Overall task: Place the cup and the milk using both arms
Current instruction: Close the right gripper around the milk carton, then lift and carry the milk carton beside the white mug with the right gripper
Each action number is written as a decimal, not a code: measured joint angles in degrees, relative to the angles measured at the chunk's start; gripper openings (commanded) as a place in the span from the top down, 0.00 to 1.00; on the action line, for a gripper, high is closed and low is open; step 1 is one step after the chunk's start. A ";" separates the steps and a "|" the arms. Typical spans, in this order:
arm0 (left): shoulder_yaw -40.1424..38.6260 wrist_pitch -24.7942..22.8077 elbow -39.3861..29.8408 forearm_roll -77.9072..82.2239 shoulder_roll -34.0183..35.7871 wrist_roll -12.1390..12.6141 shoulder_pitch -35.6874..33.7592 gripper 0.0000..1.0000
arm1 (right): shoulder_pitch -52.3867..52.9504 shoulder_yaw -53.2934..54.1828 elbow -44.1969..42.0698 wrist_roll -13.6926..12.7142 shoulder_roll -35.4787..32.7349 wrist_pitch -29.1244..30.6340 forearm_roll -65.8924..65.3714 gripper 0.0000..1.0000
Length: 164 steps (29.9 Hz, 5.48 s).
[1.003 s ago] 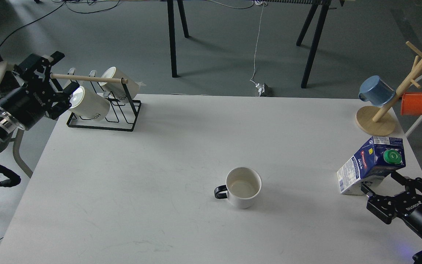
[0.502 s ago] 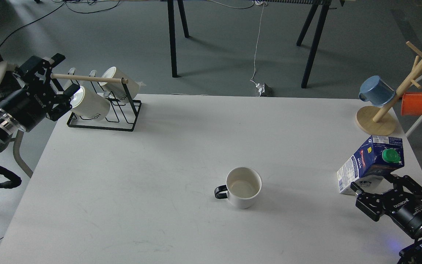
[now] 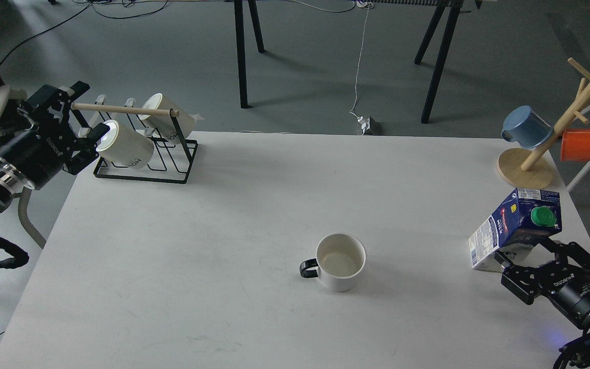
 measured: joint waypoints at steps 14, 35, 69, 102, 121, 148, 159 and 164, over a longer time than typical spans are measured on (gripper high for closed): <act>0.00 0.00 0.46 0.00 -0.10 0.00 0.14 0.01 | -0.13 -0.35 -0.23 -0.16 0.44 0.00 -0.36 0.01; 0.09 0.00 2.64 0.09 -1.53 0.00 1.05 0.01 | -1.12 1.05 -0.87 0.21 6.42 0.00 -1.38 0.01; 0.23 0.00 5.67 0.14 -3.00 0.00 1.17 0.01 | -1.93 6.50 -4.61 -0.66 4.31 0.00 0.25 0.01; 0.71 0.00 6.68 0.17 -3.03 0.00 1.69 0.01 | -0.77 3.03 -0.43 -0.69 5.25 0.00 -0.11 0.01; 0.79 0.00 7.61 0.18 -4.22 0.00 1.90 0.01 | 2.28 3.03 -0.68 -0.63 5.27 0.00 -0.11 0.03; 0.87 0.00 7.76 0.18 -4.40 0.00 1.93 0.01 | 2.14 3.18 3.56 -0.73 3.84 0.00 -1.47 0.67; 0.88 0.00 7.76 0.18 -4.41 0.00 1.93 0.01 | 2.97 -1.16 9.87 -0.81 3.80 0.00 -7.14 0.67; 0.88 0.00 7.76 0.18 -4.25 0.00 1.93 0.01 | 2.62 -3.67 10.19 -1.13 6.42 0.00 -7.84 0.66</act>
